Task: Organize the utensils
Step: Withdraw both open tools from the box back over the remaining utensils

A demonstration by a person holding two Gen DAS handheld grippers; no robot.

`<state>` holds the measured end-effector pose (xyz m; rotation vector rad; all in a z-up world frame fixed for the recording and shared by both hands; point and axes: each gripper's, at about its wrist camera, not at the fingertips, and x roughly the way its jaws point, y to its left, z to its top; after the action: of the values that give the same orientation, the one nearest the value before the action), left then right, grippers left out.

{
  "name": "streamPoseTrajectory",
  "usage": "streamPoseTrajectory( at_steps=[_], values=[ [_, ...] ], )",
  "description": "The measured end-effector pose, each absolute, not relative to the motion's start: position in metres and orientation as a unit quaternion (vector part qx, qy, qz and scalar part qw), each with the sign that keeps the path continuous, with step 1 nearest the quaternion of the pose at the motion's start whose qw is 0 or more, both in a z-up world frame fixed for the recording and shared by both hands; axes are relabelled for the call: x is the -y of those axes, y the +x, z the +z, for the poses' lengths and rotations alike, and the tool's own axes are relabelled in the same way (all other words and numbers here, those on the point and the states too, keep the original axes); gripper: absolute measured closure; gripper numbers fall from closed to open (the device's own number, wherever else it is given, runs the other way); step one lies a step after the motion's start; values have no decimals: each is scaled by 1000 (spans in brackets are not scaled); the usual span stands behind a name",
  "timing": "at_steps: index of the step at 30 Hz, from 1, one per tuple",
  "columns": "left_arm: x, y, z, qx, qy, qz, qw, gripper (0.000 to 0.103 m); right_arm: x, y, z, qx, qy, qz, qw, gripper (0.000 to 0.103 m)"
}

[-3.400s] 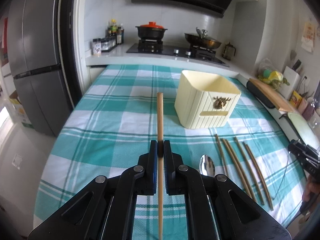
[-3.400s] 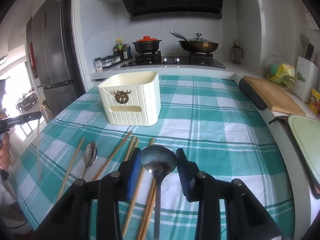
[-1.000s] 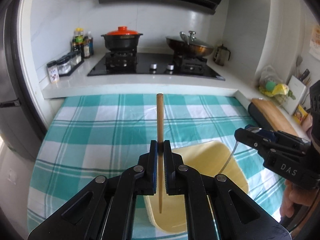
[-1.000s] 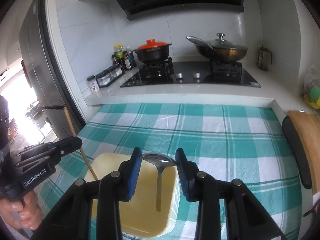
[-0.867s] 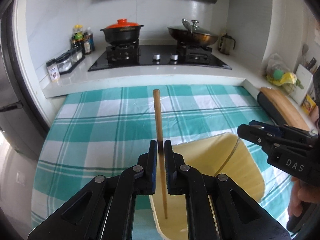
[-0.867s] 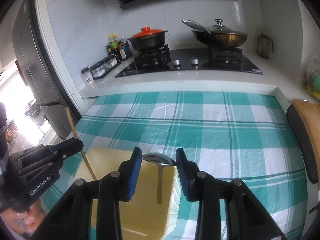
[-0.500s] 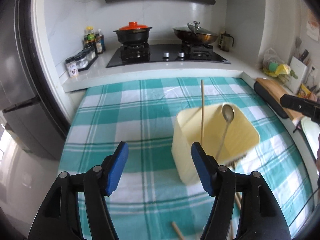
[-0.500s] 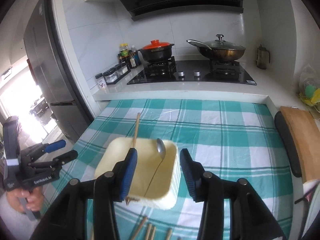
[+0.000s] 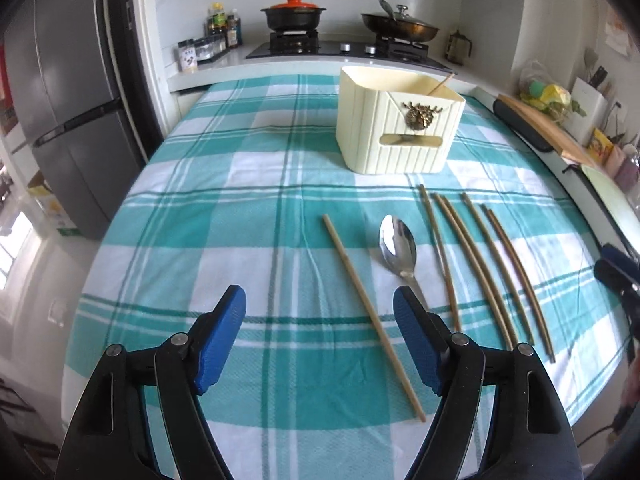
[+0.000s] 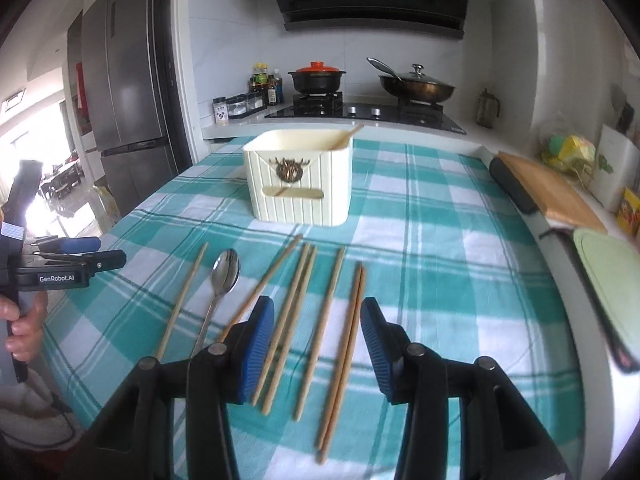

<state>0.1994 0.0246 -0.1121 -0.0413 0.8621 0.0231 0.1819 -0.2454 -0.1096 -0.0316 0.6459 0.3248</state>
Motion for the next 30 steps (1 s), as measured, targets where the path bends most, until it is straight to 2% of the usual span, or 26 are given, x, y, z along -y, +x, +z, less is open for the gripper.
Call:
streamPoseTrajectory(
  at_steps=[4,13,16,23,30],
  values=[
    [-12,192,-122,-420,-6,16,907,25,254,167,-132,-337,-4,141,931,57],
    [2,182,-124,-414,3,14,910,25,258,161,-145,-345,6,128,930,57],
    [1,180,-132,-420,1,17,907,22,252,160,-151,-350,3,129,928,57],
    [-9,185,-171,-477,-49,-9,877,22,256,161,-170,-373,14,116,920,57],
    [-18,195,-178,-479,-72,-1,875,22,272,170,-176,-384,22,89,919,57]
  ],
)
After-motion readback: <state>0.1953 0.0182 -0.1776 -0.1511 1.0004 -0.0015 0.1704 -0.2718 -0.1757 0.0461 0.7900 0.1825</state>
